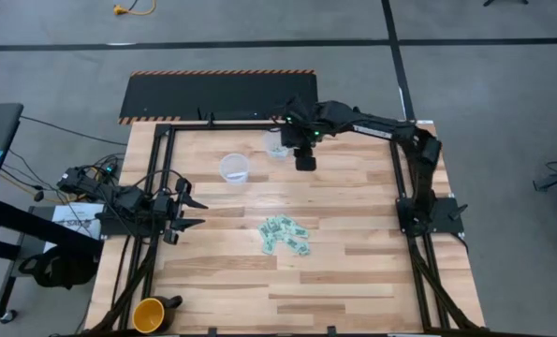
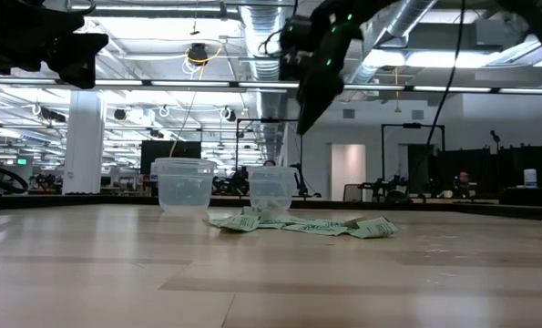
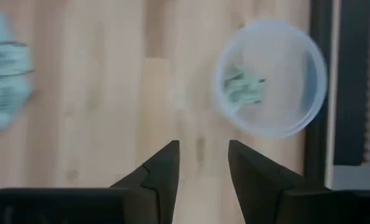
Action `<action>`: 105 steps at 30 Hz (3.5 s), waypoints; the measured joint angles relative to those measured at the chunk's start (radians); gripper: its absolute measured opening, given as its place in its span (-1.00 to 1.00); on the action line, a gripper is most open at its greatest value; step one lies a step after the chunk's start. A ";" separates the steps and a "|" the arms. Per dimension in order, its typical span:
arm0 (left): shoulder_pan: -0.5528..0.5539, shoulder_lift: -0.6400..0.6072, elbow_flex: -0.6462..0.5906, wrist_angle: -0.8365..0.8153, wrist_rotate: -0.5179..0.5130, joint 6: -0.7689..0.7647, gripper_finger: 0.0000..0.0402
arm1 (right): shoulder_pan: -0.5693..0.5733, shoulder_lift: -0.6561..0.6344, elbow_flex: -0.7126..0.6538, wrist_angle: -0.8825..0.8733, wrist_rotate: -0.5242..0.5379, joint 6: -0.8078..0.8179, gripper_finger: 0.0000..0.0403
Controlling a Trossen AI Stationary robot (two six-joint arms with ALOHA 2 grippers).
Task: Pick and place items into bin
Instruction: Put the stevia packet into the top transparent bin
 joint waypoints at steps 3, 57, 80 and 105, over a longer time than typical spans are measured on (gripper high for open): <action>0.000 0.000 0.000 0.001 -0.001 0.000 -0.17 | 0.022 -0.044 -0.001 -0.094 -0.032 0.056 -0.36; 0.002 0.008 0.005 -0.098 -0.020 0.030 -0.17 | 0.517 -0.072 -0.402 0.250 0.075 0.917 -0.20; 0.002 0.026 0.006 -0.106 0.006 0.029 -0.17 | 0.517 0.106 -0.399 0.268 -0.006 0.972 -0.19; 0.002 0.026 0.005 -0.106 0.008 0.006 -0.17 | 0.533 0.160 -0.363 0.206 0.027 0.969 -0.79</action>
